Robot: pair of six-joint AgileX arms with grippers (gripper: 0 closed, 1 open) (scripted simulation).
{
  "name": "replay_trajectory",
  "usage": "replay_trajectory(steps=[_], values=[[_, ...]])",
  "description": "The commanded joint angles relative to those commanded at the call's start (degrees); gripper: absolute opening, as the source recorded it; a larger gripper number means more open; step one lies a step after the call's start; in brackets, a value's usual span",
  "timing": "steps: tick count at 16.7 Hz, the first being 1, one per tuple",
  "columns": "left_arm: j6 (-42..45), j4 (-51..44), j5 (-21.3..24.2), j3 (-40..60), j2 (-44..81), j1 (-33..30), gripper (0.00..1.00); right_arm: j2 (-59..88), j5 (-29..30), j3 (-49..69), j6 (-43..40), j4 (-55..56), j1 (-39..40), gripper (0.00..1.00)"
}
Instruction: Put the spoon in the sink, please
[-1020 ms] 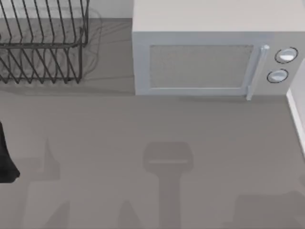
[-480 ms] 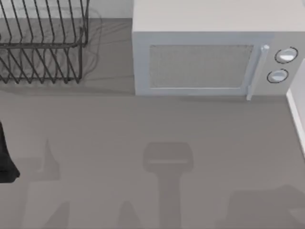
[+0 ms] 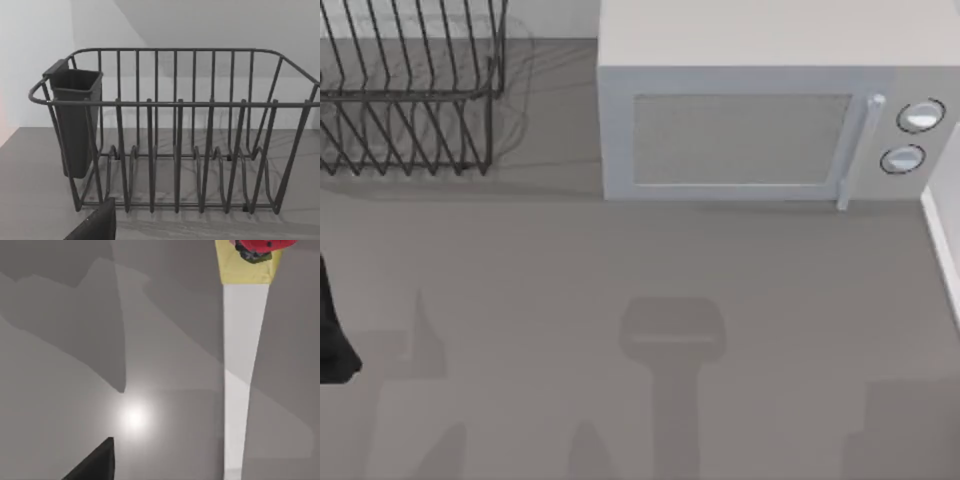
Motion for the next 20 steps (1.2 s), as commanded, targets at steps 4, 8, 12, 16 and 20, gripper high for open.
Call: replay_trajectory(steps=[4,8,12,16,20], values=[[0.0,0.0,0.0,0.0,0.0,0.0,1.0,4.84,-0.01,-5.56,0.13,10.23,0.07,1.0],[0.0,0.0,0.0,0.0,0.0,0.0,1.0,5.68,-0.01,-6.54,0.13,11.87,0.08,1.0],[0.0,0.0,0.0,0.0,0.0,0.0,1.0,5.68,-0.01,-6.54,0.13,11.87,0.08,0.85],[0.0,0.0,0.0,0.0,0.0,0.0,1.0,5.68,-0.01,-6.54,0.13,11.87,0.08,0.55],[0.0,0.0,0.0,0.0,0.0,0.0,1.0,5.68,-0.01,-6.54,0.13,11.87,0.08,0.25]])
